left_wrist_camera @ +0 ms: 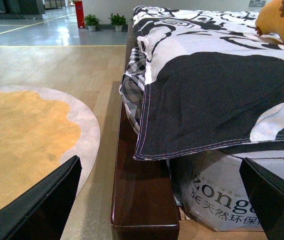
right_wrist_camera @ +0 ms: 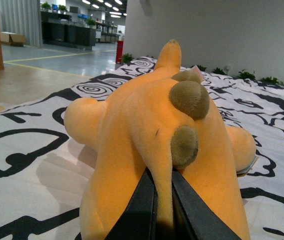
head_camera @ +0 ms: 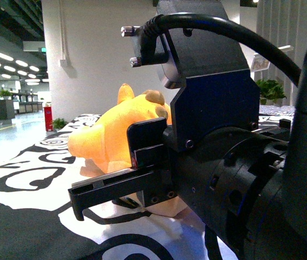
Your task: Put away toys
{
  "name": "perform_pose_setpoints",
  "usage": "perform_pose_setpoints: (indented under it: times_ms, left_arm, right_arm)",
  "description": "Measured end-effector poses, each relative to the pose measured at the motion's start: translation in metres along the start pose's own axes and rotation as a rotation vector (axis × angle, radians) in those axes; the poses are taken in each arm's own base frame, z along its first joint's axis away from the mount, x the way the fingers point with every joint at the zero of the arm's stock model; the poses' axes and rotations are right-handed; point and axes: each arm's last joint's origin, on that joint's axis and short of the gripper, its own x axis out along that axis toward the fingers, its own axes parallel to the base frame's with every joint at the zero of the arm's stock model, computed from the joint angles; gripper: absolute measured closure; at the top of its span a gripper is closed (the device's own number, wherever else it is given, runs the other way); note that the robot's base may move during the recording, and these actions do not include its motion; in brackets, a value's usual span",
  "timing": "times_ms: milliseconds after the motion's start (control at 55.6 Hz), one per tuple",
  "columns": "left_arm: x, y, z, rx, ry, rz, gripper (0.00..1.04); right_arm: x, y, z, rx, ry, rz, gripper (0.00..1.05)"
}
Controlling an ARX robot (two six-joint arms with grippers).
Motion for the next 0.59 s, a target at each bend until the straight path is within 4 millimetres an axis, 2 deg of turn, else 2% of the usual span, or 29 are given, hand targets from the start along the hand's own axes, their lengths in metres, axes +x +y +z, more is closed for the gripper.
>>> perform_pose_setpoints:
  times_ms: [126,324,594]
  left_arm:
    - [0.0,0.0,0.0,0.0,0.0,0.0,0.06]
    - [0.0,0.0,0.0,0.0,0.0,0.0,0.06]
    - [0.0,0.0,0.0,0.0,0.0,0.0,0.06]
  right_arm:
    - [0.003,-0.009,-0.001,0.012,0.0,-0.004,1.0]
    - [0.013,-0.051,0.003,0.088,-0.007,-0.025,1.0]
    - [0.013,-0.087,0.017,0.141,-0.029,-0.04,1.0]
